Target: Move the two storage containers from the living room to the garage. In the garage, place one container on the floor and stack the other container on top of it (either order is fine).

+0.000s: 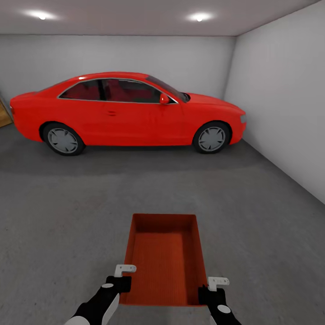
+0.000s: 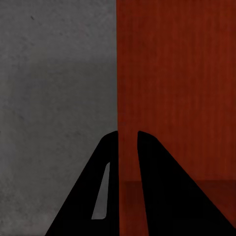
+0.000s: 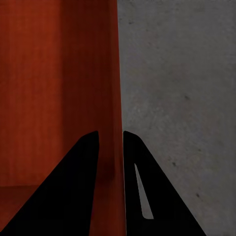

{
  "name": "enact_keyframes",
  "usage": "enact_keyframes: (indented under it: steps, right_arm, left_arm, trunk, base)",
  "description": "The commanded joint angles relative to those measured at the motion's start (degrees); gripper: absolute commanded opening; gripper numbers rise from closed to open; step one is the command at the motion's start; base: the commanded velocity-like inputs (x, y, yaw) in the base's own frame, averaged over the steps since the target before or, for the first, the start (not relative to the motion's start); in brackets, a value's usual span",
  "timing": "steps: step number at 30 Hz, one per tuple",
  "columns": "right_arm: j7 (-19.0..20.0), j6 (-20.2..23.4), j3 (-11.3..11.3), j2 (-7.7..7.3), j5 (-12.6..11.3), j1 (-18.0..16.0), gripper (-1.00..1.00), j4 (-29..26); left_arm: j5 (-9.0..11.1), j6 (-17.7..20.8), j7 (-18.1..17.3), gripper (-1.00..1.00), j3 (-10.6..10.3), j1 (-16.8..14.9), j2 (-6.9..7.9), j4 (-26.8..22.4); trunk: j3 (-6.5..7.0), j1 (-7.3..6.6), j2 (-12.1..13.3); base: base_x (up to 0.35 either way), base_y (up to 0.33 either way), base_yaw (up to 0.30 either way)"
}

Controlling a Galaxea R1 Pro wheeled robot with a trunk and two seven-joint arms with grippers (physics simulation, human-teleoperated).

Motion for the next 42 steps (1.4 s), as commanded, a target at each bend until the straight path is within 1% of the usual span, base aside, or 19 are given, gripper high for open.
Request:
enact_keyframes:
  steps: [1, 17, 42]
  right_arm:
    - [-0.98, 1.24, -0.71, 0.11, 0.17, -0.03, -1.00, 0.19]
    - [-0.98, 1.29, -0.73, 0.14, 0.17, -0.03, -1.00, 0.17]
    - [-0.98, 1.33, -0.74, 0.14, 0.16, -0.03, -1.00, 0.19]
  left_arm:
    - [-0.06, 0.33, -1.81, -1.00, -0.71, -0.03, -1.68, -0.29]
    - [-0.06, 0.33, -1.80, -1.00, -0.75, -0.03, -1.68, -0.29]
    - [-0.06, 0.33, -1.83, -1.00, -0.72, -0.03, -1.68, -0.29]
  trunk:
    - [-0.08, 0.01, -0.08]
    - [-0.08, 0.01, -0.08]
    - [-0.08, 0.01, -0.08]
  base:
    - [0.000, 0.000, 0.000]
    - [0.000, 0.000, -0.013]
    - [0.000, 0.000, -0.267]
